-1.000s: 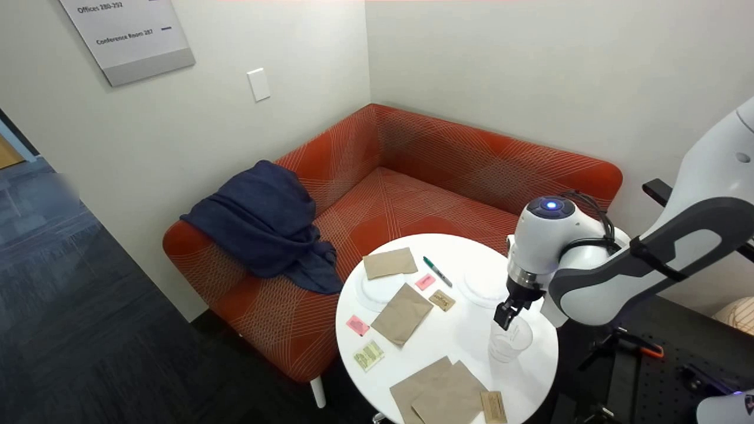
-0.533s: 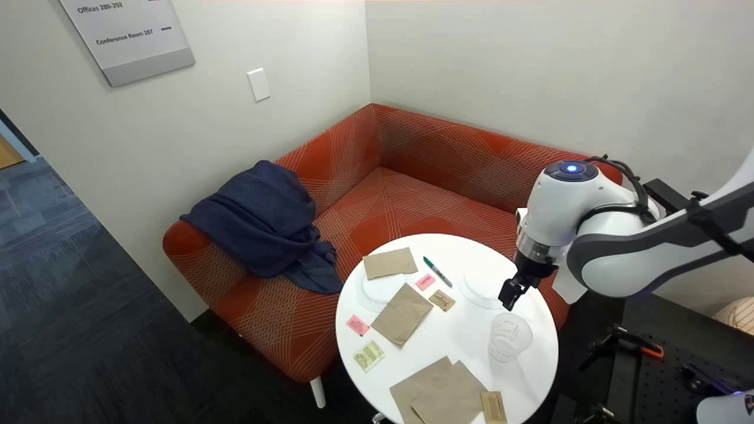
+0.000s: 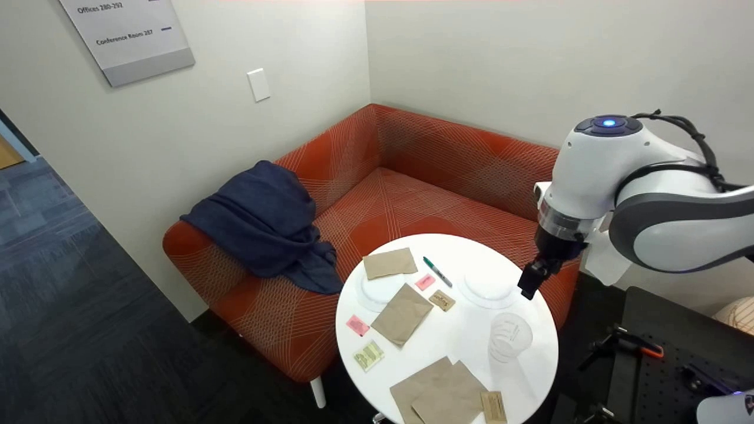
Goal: Move the cup forward
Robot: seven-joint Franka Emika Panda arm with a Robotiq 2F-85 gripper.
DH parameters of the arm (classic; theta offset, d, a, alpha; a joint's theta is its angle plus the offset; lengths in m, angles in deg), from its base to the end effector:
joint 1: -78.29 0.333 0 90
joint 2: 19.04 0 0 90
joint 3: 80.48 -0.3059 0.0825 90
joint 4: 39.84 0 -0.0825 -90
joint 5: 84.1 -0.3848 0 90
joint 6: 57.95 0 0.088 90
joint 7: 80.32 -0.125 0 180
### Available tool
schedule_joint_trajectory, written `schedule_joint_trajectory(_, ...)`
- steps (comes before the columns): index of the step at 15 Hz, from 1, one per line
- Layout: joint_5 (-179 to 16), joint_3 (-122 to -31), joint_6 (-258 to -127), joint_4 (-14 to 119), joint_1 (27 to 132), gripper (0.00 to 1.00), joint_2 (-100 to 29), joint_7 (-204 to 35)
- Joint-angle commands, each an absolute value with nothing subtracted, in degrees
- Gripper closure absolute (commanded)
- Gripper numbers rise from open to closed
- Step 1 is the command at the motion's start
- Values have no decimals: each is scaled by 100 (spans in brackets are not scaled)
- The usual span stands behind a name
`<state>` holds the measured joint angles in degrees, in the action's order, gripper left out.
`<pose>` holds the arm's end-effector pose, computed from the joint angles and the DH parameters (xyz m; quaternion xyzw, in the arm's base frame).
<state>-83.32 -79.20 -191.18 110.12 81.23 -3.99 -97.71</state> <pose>0.4151 0.0121 0.3090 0.9912 -0.1317 -0.0141 0.0044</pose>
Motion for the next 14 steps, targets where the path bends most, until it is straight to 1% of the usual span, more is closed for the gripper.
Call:
schedule_joint_trajectory(1, -8410, -8088, -18562, 11114, 7973, 0, 271, -9621)
schedule_joint_trajectory(6, -8441, -8153, -18117, 11105, 7981, 0, 738, -9547)
schedule_joint_trajectory(7, -8406, -8195, -18304, 11007, 7946, 0, 461, -9674)
schedule_joint_trajectory(14, -8409, -8215, -18228, 11050, 7947, 0, 605, -9671)
